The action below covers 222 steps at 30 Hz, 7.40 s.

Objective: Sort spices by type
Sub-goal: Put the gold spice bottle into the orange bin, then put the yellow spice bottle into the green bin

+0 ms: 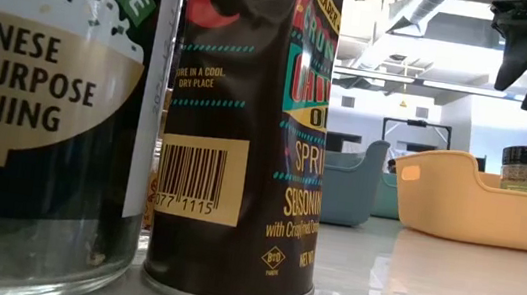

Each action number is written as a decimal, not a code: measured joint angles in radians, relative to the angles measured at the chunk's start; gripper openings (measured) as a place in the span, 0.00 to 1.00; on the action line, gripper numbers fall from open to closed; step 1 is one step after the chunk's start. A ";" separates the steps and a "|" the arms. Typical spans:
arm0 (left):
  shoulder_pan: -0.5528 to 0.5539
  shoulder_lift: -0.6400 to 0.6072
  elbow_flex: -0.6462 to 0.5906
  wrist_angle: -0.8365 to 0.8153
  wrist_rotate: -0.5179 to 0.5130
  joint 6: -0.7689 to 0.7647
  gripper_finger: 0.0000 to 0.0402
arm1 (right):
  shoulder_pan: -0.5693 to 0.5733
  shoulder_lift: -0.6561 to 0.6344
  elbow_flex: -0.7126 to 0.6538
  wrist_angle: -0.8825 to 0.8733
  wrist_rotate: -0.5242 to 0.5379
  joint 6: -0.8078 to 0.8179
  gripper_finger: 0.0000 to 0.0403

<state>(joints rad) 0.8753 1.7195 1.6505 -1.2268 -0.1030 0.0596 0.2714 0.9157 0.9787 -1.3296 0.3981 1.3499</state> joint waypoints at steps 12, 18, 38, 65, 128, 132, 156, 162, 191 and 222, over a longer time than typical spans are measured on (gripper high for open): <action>-0.372 0.000 0.276 0.116 -0.032 -0.272 0.67 | 0.002 0.000 0.000 0.005 0.000 -0.054 0.77; -0.439 0.006 0.286 0.256 -0.010 -0.386 0.67 | 0.002 0.000 0.000 0.007 -0.002 -0.126 0.77; -0.482 0.285 0.286 0.319 0.170 -0.371 0.67 | 0.002 0.000 0.000 0.032 -0.004 -0.129 0.77; -0.521 0.376 0.286 0.201 0.061 -0.301 0.82 | 0.002 0.000 0.000 0.052 -0.004 -0.128 0.77; -1.059 -0.584 -0.634 0.639 -0.147 -0.564 0.82 | 0.022 0.108 0.000 0.553 0.021 -0.777 0.77; -1.151 -0.649 -0.736 0.720 -0.256 -0.544 0.82 | 0.051 0.161 0.000 0.706 -0.014 -0.939 0.77; -1.376 -0.803 -1.004 0.840 -0.321 -0.491 0.82 | 0.268 0.977 0.758 0.432 -0.117 -0.958 0.77; -1.416 -0.803 -1.004 0.834 -0.321 -0.514 0.82 | 0.280 1.183 1.021 0.318 -0.191 -0.967 0.77; -1.458 -0.802 -1.004 0.838 -0.324 -0.558 0.82 | 0.283 1.395 1.156 0.371 -0.296 -1.019 0.77; -1.458 -0.802 -1.003 0.851 -0.323 -0.604 0.82 | 0.284 1.218 1.155 0.046 -0.113 -0.851 0.60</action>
<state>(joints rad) -0.5831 0.9176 0.6476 -0.3754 -0.4263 -0.5445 0.5550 2.1334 2.1334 -1.2840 0.2846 0.4991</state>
